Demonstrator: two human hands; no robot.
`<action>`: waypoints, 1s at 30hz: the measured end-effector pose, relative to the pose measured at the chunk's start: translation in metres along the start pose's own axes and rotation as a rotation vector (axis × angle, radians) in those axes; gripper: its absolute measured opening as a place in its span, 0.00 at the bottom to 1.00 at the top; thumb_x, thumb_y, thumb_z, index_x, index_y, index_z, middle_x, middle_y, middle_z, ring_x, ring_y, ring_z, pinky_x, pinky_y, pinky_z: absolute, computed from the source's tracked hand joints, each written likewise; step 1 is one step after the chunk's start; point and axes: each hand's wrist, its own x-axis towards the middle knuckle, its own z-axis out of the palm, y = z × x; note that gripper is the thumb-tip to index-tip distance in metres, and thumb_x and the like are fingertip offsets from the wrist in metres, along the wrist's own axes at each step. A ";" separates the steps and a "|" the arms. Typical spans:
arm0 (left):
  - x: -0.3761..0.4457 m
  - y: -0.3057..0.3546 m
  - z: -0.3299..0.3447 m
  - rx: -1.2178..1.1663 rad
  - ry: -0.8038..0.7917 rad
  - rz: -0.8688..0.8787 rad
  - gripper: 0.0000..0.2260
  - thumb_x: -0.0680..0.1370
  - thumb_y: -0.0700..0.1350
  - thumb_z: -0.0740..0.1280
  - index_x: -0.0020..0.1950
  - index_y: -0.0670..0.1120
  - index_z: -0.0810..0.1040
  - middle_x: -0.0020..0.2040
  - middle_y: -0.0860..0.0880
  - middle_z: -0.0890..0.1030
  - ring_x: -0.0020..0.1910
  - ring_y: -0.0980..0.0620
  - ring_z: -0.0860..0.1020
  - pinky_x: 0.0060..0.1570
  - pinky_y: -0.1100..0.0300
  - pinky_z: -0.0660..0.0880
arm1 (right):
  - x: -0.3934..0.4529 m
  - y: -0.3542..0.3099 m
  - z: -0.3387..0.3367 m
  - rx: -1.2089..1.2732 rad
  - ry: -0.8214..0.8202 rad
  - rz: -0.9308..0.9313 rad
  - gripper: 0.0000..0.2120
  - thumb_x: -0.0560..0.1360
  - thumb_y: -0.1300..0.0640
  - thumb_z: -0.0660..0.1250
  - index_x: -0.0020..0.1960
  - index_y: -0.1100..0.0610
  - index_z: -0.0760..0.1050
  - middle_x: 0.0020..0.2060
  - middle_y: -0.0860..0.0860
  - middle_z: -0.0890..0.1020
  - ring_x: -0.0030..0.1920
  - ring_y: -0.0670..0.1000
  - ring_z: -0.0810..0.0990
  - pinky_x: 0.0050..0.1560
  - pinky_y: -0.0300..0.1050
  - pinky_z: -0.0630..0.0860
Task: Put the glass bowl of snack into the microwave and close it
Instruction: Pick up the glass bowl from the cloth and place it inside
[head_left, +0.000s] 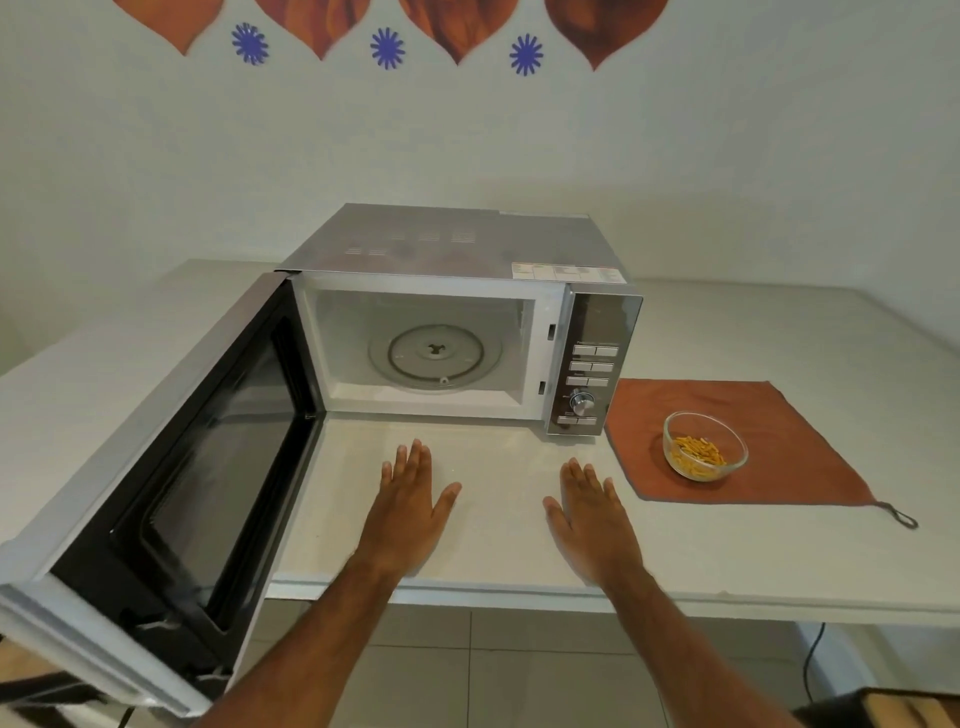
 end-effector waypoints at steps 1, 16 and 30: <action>0.003 -0.001 0.005 0.019 -0.014 0.006 0.37 0.87 0.64 0.47 0.87 0.44 0.40 0.88 0.48 0.40 0.86 0.51 0.37 0.83 0.55 0.36 | 0.000 0.000 0.000 0.008 0.003 0.002 0.33 0.85 0.41 0.46 0.84 0.57 0.49 0.84 0.53 0.53 0.84 0.54 0.50 0.84 0.55 0.47; 0.007 0.008 0.027 -0.102 0.074 -0.004 0.31 0.87 0.60 0.54 0.88 0.48 0.54 0.88 0.51 0.54 0.86 0.55 0.47 0.84 0.57 0.47 | -0.007 0.013 -0.013 0.802 0.208 0.178 0.04 0.83 0.50 0.64 0.56 0.43 0.77 0.56 0.40 0.83 0.58 0.39 0.80 0.58 0.41 0.75; 0.049 0.167 0.027 -0.841 0.022 -0.058 0.08 0.84 0.46 0.67 0.51 0.47 0.84 0.45 0.48 0.87 0.47 0.47 0.86 0.51 0.39 0.85 | 0.014 0.073 -0.087 0.563 0.468 0.286 0.09 0.82 0.47 0.65 0.48 0.49 0.79 0.37 0.45 0.81 0.38 0.46 0.81 0.36 0.47 0.77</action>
